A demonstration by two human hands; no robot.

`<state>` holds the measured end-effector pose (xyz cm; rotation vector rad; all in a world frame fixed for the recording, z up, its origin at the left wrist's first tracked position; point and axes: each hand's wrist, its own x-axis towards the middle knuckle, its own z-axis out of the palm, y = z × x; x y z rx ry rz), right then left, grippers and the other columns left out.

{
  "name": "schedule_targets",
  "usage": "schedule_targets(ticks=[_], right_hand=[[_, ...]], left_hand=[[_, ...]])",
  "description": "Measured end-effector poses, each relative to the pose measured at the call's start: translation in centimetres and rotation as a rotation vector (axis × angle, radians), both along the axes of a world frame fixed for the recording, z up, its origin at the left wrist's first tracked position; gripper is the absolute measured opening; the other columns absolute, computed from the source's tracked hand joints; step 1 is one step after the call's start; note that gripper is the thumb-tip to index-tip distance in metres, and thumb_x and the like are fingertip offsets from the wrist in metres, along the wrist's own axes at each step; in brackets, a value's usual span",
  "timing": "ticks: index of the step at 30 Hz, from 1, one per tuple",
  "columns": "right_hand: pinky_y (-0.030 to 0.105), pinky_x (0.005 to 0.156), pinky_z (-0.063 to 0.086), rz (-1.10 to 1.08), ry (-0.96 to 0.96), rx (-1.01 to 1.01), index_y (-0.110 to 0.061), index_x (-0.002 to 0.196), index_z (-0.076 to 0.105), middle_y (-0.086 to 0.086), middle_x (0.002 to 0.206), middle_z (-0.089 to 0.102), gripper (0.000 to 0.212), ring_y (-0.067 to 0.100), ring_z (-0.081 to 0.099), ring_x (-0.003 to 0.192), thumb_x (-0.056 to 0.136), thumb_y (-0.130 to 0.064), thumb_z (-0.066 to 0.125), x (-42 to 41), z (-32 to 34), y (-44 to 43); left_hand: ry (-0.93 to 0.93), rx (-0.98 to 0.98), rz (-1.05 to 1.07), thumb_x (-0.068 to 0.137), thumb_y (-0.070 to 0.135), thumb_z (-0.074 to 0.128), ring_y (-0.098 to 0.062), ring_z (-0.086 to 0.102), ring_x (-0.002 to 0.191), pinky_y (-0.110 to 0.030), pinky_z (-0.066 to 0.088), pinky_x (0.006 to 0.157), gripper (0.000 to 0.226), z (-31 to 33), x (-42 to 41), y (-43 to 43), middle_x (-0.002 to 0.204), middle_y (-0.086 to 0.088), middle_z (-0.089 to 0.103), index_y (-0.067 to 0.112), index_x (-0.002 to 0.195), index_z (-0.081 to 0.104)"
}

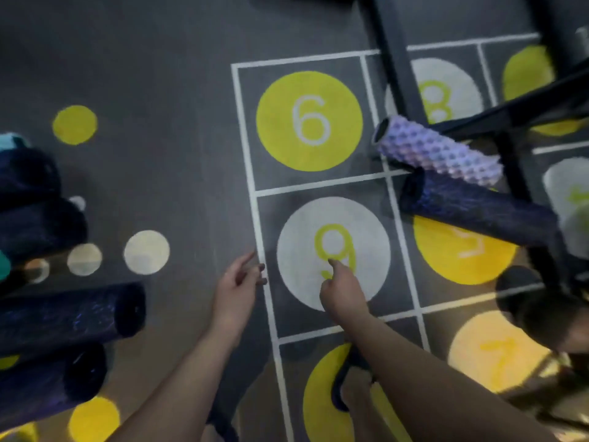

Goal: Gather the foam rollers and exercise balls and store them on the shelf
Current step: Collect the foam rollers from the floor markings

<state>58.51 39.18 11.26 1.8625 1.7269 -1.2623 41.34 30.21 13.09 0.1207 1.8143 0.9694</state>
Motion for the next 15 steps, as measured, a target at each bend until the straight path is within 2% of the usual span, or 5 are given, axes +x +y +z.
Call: schedule_targets(ticks=[3, 5, 8, 10, 15], right_hand=[[0.042, 0.105, 0.043, -0.150, -0.014, 0.028, -0.016, 0.157, 0.026, 0.008, 0.155, 0.039, 0.060, 0.031, 0.047, 0.135, 0.099, -0.013, 0.042, 8.0, 0.3, 4.5], [0.043, 0.100, 0.045, -0.223, -0.024, 0.021, -0.015, 0.154, 0.030, 0.011, 0.152, 0.042, 0.058, 0.034, 0.049, 0.131, 0.097, -0.015, 0.044, 13.6, -0.2, 7.4], [0.044, 0.087, 0.049, -0.316, -0.062, 0.012, -0.008, 0.144, 0.037, 0.019, 0.134, 0.054, 0.050, 0.039, 0.057, 0.117, 0.096, -0.017, 0.049, 21.7, -1.1, 11.3], [0.038, 0.078, 0.044, -0.347, -0.097, 0.009, -0.008, 0.149, 0.033, 0.018, 0.136, 0.053, 0.054, 0.039, 0.058, 0.116, 0.099, -0.017, 0.049, 26.5, -1.3, 13.2], [0.039, 0.085, 0.046, -0.420, -0.147, 0.001, -0.014, 0.157, 0.026, 0.013, 0.154, 0.040, 0.060, 0.035, 0.054, 0.127, 0.103, -0.025, 0.050, 33.9, -2.5, 18.1]], left_hand=[[-0.010, 0.010, -0.115, 0.104, 0.010, 0.051, -0.022, 0.071, 0.093, -0.037, 0.054, 0.082, 0.032, 0.4, 7.2, 6.7, 0.112, -0.004, 0.073, 0.031, 0.126, 0.062], [-0.016, -0.006, -0.200, 0.104, 0.013, 0.052, -0.021, 0.073, 0.097, -0.036, 0.055, 0.081, 0.033, 0.1, 11.9, 10.7, 0.113, -0.001, 0.073, 0.031, 0.130, 0.062], [-0.011, -0.036, -0.325, 0.103, 0.015, 0.055, -0.022, 0.072, 0.101, -0.043, 0.056, 0.085, 0.034, -0.9, 18.6, 15.9, 0.113, -0.002, 0.072, 0.030, 0.133, 0.062], [0.007, -0.057, -0.442, 0.102, 0.018, 0.057, -0.023, 0.070, 0.103, -0.045, 0.055, 0.090, 0.034, -1.5, 22.7, 19.0, 0.116, -0.003, 0.071, 0.033, 0.132, 0.062], [-0.106, -0.088, -0.270, 0.102, 0.016, 0.058, -0.028, 0.068, 0.107, -0.045, 0.057, 0.083, 0.038, -2.4, 29.0, 27.8, 0.122, -0.009, 0.066, 0.027, 0.138, 0.058]])
